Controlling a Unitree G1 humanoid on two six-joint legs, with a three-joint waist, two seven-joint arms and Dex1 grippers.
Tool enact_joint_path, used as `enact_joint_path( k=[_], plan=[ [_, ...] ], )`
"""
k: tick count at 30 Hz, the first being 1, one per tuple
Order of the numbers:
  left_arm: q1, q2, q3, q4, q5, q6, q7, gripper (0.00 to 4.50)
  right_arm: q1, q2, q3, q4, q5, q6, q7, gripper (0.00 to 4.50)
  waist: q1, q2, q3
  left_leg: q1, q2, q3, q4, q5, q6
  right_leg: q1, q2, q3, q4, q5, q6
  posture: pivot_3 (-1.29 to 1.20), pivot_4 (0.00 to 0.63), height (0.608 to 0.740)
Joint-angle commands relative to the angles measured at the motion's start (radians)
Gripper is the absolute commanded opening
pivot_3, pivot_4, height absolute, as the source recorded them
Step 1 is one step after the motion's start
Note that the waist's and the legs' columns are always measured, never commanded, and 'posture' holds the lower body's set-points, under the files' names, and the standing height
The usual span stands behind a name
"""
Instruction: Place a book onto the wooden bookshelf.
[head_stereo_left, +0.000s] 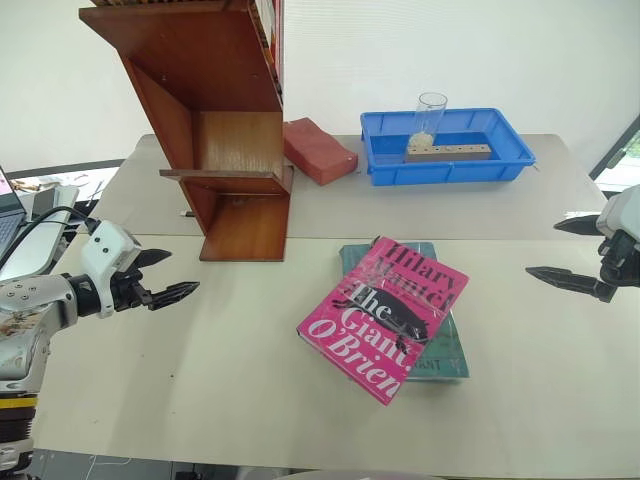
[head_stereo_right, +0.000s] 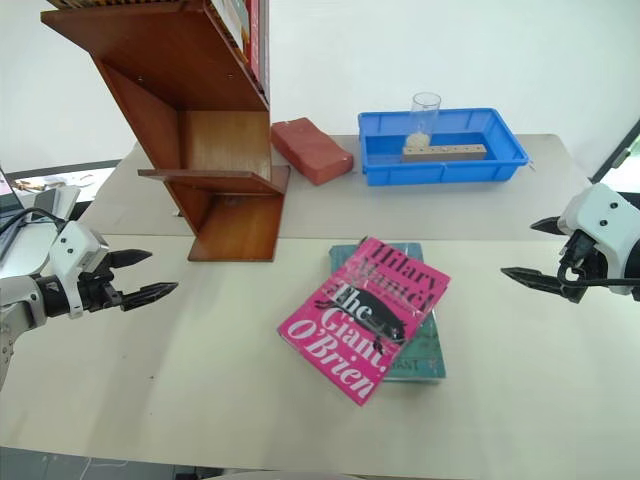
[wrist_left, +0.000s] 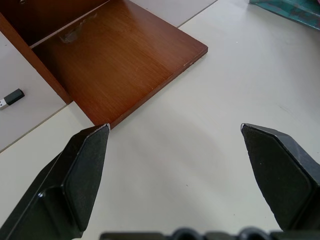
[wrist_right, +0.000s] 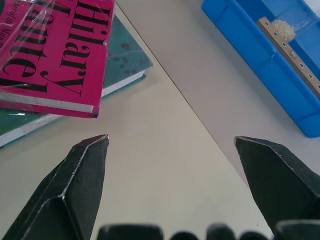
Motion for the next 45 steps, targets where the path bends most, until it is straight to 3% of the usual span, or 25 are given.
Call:
enact_joint_path(
  k=[1,9,18,22,23,28,33,35,38,45],
  plan=[
    [-0.019,0.02,0.014,-0.016,0.012,-0.013,0.001,4.5,-0.015,0.001,-0.028,-0.016,0.001,-0.01,-0.011,4.43,0.0,0.0,0.0,0.0,0.0,0.0,0.0,0.0,0.0,0.0,0.0,0.0,0.0,0.0,0.0,0.0,0.15,0.649],
    [-0.059,0.012,0.011,-0.004,0.001,-0.004,-0.019,4.5,0.011,0.02,-0.045,-0.01,-0.007,-0.038,-0.017,4.43,0.0,0.001,0.0,0.005,0.0,0.001,-0.005,0.0,0.0,0.002,0.0,0.001,0.0,0.0,0.0,0.0,0.15,0.649],
    [-0.053,-0.026,-0.013,0.025,0.078,-0.226,-0.026,4.5,0.028,0.031,-0.057,-0.001,-0.014,-0.057,-0.021,4.43,0.003,0.001,0.0,0.006,0.0,0.001,-0.005,0.0,0.0,0.002,0.0,0.001,0.0,0.0,0.0,0.0,0.15,0.649],
    [-0.123,-0.029,-0.034,0.041,-0.046,-0.027,-0.099,4.5,0.045,0.042,-0.072,-0.027,-0.005,-0.049,-0.012,4.43,0.004,0.0,0.0,0.005,0.0,0.001,-0.005,0.0,0.0,0.002,0.0,0.001,0.0,0.0,0.0,0.0,0.15,0.649],
    [-0.14,-0.028,-0.047,0.041,-0.062,0.018,-0.108,4.5,0.057,0.041,-0.077,-0.042,-0.001,-0.044,-0.004,3.92,0.003,0.0,0.0,0.005,0.0,0.001,-0.004,0.0,0.0,0.002,0.0,0.001,0.0,0.0,0.0,0.0,0.15,0.649],
    [-0.239,-0.068,-0.156,0.007,-0.191,0.275,-0.188,4.5,0.186,0.053,-0.123,-0.186,-0.009,-0.017,0.016,2.33,0.002,0.001,-0.001,0.005,0.0,0.001,-0.005,0.0,0.0,0.004,0.001,0.001,0.0,-0.003,0.006,0.0,0.15,0.649],
    [-0.371,-0.219,-0.211,0.109,-0.289,0.492,-0.154,4.5,0.229,0.09,-0.055,-0.271,-0.033,0.005,-0.029,0.57,0.0,0.001,-0.001,0.005,0.0,-0.001,-0.004,0.0,0.0,0.008,0.002,0.001,0.0,-0.003,0.007,0.0,0.15,0.649],
    [-0.409,-0.288,-0.222,0.168,-0.294,0.531,-0.128,4.5,0.226,0.102,-0.009,-0.284,-0.054,0.005,-0.049,0.05,0.001,0.001,-0.001,0.006,0.0,-0.001,-0.003,0.0,0.0,0.01,0.002,0.0,0.0,-0.004,0.007,0.0,0.15,0.649],
    [-0.463,-0.396,-0.256,0.312,-0.268,0.541,-0.105,4.5,0.195,0.119,0.078,-0.285,-0.087,0.004,-0.083,0.05,0.001,0.001,-0.001,0.006,0.0,-0.001,-0.003,0.0,0.0,0.011,0.002,0.001,-0.001,-0.004,0.007,0.0,0.15,0.649],
    [-0.54,-0.526,-0.299,0.512,-0.223,0.554,-0.093,4.5,0.127,0.14,0.195,-0.281,-0.118,0.024,-0.109,0.05,0.0,0.001,-0.001,0.004,-0.001,-0.002,-0.002,0.0,0.0,0.01,0.003,0.001,-0.002,-0.001,0.003,0.0,0.15,0.649]
  ],
)
